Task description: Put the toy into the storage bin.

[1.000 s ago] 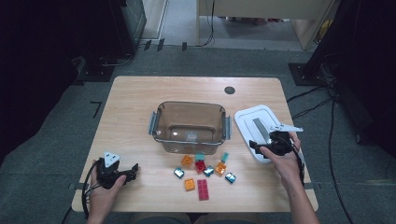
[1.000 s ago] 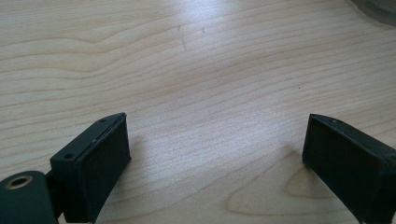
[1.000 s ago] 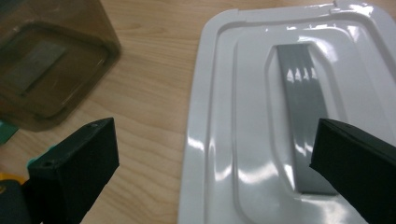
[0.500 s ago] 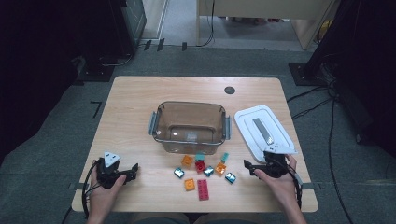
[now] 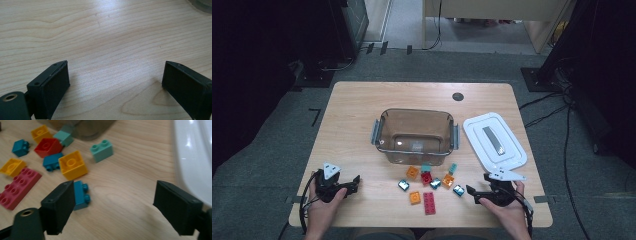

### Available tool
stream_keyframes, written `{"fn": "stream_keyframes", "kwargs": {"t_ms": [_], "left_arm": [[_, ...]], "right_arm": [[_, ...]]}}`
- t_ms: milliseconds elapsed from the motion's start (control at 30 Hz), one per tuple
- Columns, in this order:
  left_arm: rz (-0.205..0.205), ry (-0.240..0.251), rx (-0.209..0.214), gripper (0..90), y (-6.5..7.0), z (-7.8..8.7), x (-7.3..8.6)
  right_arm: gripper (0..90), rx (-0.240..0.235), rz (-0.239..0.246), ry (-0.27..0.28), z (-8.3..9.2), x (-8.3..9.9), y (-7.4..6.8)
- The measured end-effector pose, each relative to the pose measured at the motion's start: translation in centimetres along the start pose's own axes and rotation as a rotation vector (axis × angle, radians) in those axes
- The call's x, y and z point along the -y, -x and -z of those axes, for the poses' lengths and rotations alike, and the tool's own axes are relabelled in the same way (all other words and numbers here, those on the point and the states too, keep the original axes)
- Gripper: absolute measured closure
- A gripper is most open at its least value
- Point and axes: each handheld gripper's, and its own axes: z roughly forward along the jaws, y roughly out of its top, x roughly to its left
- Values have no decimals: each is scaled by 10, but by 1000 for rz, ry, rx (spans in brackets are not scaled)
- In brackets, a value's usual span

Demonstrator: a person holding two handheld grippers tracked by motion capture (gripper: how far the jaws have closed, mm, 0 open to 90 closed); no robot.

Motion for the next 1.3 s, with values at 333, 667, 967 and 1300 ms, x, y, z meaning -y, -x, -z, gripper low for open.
{"fn": "stream_keyframes", "kwargs": {"t_ms": [333, 667, 967, 1300], "left_arm": [[0, 0, 0, 74, 0, 0, 0], [0, 0, 0, 74, 0, 0, 0], [0, 0, 0, 74, 0, 0, 0], [0, 0, 0, 74, 0, 0, 0]], "right_arm": [[378, -94, 119, -27, -16, 6, -20], [594, -76, 208, -45, -24, 12, -34], [680, -47, 195, -35, -22, 11, -30], [681, -52, 136, 19, -6, -4, -22]]}}
